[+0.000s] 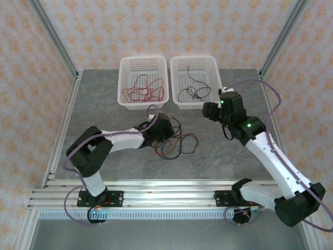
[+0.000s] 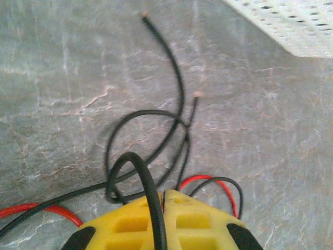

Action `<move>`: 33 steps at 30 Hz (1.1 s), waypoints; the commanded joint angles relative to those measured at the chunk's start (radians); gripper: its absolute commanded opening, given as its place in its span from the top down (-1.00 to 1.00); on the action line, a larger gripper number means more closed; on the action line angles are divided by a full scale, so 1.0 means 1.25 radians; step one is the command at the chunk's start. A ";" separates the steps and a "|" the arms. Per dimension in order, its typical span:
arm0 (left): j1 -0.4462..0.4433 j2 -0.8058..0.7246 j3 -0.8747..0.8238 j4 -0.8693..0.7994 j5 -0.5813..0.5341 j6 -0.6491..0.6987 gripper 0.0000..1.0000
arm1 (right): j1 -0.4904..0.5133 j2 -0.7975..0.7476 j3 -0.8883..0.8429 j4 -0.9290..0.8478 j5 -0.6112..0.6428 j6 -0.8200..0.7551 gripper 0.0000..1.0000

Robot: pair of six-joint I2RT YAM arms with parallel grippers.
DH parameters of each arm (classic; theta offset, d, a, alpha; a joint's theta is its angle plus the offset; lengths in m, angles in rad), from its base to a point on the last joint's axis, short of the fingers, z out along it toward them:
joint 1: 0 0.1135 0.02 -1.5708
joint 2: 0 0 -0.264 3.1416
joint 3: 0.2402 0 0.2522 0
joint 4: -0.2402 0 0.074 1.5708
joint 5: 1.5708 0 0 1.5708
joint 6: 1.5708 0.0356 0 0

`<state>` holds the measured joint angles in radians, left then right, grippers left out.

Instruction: Untangle the cables

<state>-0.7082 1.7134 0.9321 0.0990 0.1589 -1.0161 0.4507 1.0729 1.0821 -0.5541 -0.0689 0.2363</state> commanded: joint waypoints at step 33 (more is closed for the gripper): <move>-0.104 -0.195 0.135 -0.172 -0.057 0.245 1.00 | 0.043 0.176 -0.294 0.476 -0.296 0.339 0.07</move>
<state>-0.8318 1.4982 1.1110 -0.1413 0.0959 -0.7311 0.4854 1.2694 0.6987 -0.0032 -0.4339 0.6533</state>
